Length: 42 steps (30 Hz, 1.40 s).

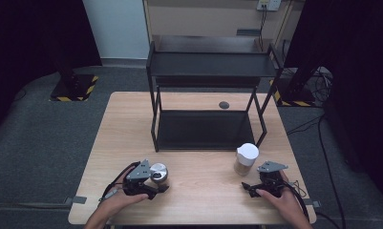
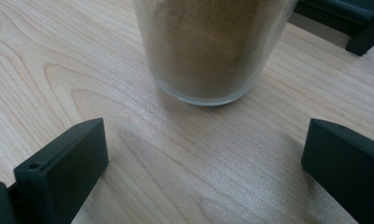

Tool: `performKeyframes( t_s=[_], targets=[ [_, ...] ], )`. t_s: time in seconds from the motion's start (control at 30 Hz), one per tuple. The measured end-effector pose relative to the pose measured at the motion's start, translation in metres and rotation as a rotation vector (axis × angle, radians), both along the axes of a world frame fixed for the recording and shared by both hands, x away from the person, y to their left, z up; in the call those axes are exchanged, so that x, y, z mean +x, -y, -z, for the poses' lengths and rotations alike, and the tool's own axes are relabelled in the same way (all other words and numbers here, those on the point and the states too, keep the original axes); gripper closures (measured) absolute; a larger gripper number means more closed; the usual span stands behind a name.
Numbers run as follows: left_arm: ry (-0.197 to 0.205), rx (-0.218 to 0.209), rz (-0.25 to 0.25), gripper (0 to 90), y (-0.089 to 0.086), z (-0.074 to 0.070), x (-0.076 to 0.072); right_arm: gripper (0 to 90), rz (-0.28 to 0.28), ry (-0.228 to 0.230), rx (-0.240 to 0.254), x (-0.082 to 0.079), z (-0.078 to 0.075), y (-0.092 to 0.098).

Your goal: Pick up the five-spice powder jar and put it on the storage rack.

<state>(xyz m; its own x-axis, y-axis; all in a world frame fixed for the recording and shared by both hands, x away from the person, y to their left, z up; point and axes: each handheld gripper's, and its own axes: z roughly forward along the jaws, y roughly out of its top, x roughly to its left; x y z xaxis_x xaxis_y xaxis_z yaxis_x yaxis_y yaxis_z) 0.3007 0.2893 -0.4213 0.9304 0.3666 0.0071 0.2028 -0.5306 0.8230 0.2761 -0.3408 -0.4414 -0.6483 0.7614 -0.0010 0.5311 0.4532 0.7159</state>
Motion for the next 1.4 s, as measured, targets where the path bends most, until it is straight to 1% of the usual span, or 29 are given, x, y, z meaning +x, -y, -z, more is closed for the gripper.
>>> performKeyframes(
  t_s=[0.1, 0.2, 0.3, 0.4, 0.47, 0.63, 0.77, 0.9, 1.03, 1.07, 1.23, 1.33, 1.4],
  targets=[
    [0.018, 0.028, 0.026, 29.6, 0.015, -0.010, 0.011, 1.0, 0.000, 0.000, 0.000, 0.000, 0.000, 0.000],
    [0.026, 0.046, 0.041, 29.5, 0.028, -0.019, 0.023, 1.0, 0.000, 0.000, 0.000, 0.000, 0.000, 0.000],
    [0.026, 0.042, 0.042, 29.6, 0.035, -0.023, 0.032, 1.0, 0.000, 0.000, 0.000, 0.000, 0.000, 0.000],
    [0.025, 0.048, 0.040, 29.6, 0.039, -0.027, 0.041, 1.0, 0.000, 0.000, 0.000, 0.000, 0.000, 0.000],
    [0.024, 0.054, 0.036, 29.6, 0.041, -0.030, 0.046, 1.0, 0.000, 0.000, 0.000, 0.000, 0.000, 0.000],
    [0.026, 0.042, 0.024, 29.6, 0.041, -0.037, 0.055, 1.0, 0.000, 0.000, 0.000, 0.000, 0.000, 0.000],
    [0.038, 0.048, 0.015, 29.6, 0.042, -0.048, 0.062, 1.0, 0.000, 0.000, 0.000, 0.000, 0.000, 0.000],
    [0.051, 0.049, 0.017, 29.6, 0.043, -0.059, 0.069, 1.0, 0.000, 0.000, 0.000, 0.000, 0.000, 0.000],
    [0.062, 0.044, 0.015, 29.6, 0.043, -0.071, 0.075, 1.0, 0.000, 0.000, 0.000, 0.000, 0.000, 0.000],
    [0.059, 0.042, 0.014, 29.6, 0.042, -0.073, 0.077, 1.0, 0.000, 0.000, 0.000, 0.000, 0.000, 0.000],
    [0.071, 0.043, 0.013, 29.6, 0.041, -0.085, 0.085, 1.0, -0.001, 0.000, 0.000, 0.000, 0.000, 0.000],
    [0.074, 0.052, 0.013, 29.6, 0.042, -0.093, 0.089, 1.0, -0.001, 0.000, 0.000, 0.000, 0.000, 0.000],
    [0.075, 0.050, 0.011, 29.6, 0.043, -0.097, 0.093, 1.0, -0.001, -0.001, 0.000, 0.000, 0.000, 0.000]
  ],
)
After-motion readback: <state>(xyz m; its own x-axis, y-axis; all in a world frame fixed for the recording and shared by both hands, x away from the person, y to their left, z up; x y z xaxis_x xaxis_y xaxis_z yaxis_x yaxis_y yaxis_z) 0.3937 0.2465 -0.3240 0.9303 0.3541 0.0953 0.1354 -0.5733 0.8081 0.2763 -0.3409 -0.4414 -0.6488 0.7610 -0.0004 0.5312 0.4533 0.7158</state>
